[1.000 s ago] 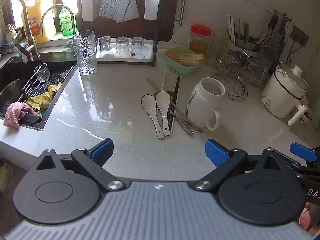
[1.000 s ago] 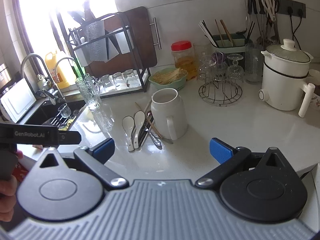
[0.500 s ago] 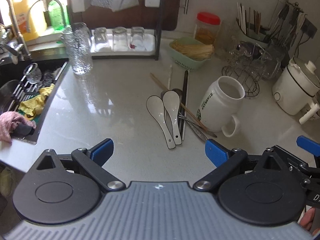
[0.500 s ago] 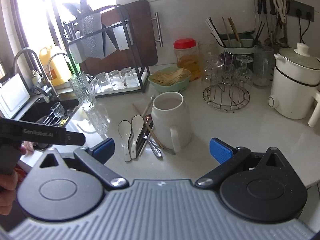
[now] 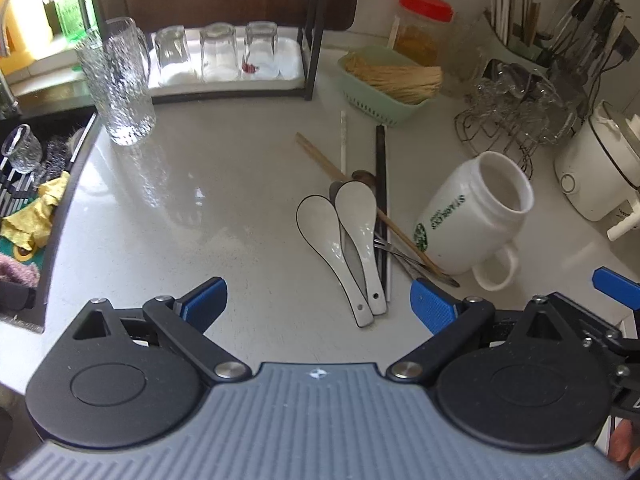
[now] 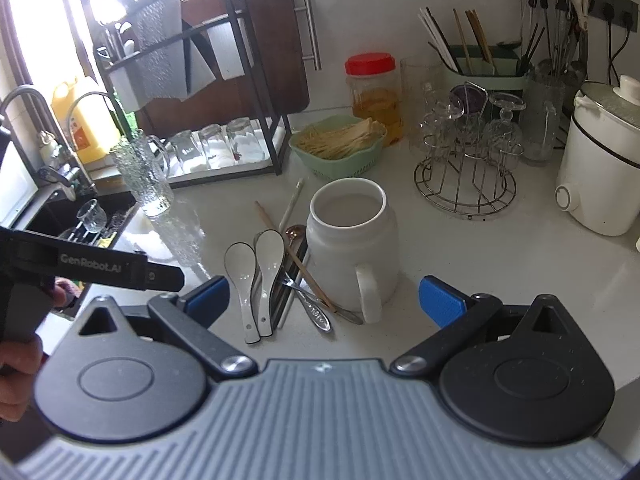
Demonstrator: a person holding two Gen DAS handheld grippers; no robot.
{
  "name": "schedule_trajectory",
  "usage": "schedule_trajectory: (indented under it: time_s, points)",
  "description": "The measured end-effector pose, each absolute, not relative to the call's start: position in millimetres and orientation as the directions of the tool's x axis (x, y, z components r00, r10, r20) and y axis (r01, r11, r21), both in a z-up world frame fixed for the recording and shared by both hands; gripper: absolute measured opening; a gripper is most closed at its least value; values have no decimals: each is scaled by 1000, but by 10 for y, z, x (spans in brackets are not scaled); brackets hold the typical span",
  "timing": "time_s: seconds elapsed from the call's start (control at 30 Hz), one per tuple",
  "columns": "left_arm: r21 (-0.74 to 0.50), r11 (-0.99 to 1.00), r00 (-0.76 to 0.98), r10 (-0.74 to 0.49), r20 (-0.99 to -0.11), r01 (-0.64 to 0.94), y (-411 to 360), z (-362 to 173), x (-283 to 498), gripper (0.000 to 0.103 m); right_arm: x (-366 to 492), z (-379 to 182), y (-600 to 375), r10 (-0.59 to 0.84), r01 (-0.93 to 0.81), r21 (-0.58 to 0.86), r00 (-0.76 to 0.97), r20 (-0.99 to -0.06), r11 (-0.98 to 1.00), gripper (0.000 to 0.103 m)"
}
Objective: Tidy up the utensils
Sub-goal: 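Move the left gripper down over the white ceramic spoons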
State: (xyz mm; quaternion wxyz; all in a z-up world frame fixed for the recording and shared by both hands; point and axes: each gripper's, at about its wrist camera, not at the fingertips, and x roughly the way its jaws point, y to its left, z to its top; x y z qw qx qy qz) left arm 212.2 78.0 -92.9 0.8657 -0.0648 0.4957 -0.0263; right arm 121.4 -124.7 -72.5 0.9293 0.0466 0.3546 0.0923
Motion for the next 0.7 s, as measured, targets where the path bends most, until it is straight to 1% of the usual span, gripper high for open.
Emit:
schedule_trajectory:
  time_s: [0.2, 0.3, 0.57, 0.63, 0.7]
  points:
    - [-140, 990, 474, -122, -872, -4, 912, -1198, 2429, 100, 1440, -846, -1136, 154, -96, 123, 715, -682, 988, 102]
    - [-161, 987, 460, -140, -877, -6, 990, -1340, 2532, 100, 1549, -908, -1086, 137, -83, 111, 708, -693, 990, 100]
    - [-191, 980, 462, -197, -865, 61, 1028, -1598, 2733, 98, 1846, -1049, -1015, 53, -25, 50, 698, -714, 998, 99]
    - [-207, 976, 466, -214, -858, 67, 1018, -1633, 2776, 96, 1910, -1089, -990, 42, -26, 33, 692, -721, 999, 97]
    - [-231, 971, 468, -233, -852, 63, 1016, -1668, 2825, 91, 1961, -1117, -968, 35, -32, 19, 688, -725, 999, 95]
